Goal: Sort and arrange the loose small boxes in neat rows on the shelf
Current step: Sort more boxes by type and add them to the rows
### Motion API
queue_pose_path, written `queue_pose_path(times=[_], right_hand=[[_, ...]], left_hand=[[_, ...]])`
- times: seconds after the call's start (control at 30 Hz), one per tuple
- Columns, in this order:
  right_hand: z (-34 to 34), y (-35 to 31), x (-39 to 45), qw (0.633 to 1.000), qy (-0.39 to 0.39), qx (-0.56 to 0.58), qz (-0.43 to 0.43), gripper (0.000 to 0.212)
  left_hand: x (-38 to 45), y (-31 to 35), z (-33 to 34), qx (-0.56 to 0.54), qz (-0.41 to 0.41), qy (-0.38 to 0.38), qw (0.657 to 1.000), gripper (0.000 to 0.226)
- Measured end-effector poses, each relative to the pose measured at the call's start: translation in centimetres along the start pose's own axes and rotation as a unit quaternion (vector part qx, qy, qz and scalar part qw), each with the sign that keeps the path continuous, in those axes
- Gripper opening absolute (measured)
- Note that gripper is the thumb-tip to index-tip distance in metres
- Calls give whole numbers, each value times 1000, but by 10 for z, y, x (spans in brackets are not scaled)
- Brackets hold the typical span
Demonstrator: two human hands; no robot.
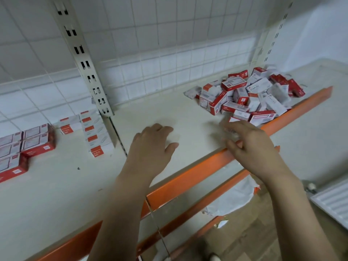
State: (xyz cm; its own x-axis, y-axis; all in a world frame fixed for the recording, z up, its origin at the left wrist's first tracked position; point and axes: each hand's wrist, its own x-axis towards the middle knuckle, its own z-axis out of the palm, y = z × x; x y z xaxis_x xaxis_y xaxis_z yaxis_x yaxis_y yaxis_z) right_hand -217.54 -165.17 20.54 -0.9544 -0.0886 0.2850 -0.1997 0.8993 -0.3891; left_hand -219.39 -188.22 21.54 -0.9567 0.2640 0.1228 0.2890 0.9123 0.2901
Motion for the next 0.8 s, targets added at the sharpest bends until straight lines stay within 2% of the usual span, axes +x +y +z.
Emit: queue_pose_path(times=[0.4, 0.67, 0.8], right_hand=[[-37, 103, 11, 999, 26, -33, 12, 36], [-23, 100, 50, 998, -3, -23, -50, 53], [-13, 99, 66, 997, -12, -48, -62, 48]], left_hand=[[69, 101, 43, 2, 42, 10, 999, 45], [70, 97, 40, 30, -24, 32, 999, 46], [67, 86, 33, 34, -51, 42, 997, 47]])
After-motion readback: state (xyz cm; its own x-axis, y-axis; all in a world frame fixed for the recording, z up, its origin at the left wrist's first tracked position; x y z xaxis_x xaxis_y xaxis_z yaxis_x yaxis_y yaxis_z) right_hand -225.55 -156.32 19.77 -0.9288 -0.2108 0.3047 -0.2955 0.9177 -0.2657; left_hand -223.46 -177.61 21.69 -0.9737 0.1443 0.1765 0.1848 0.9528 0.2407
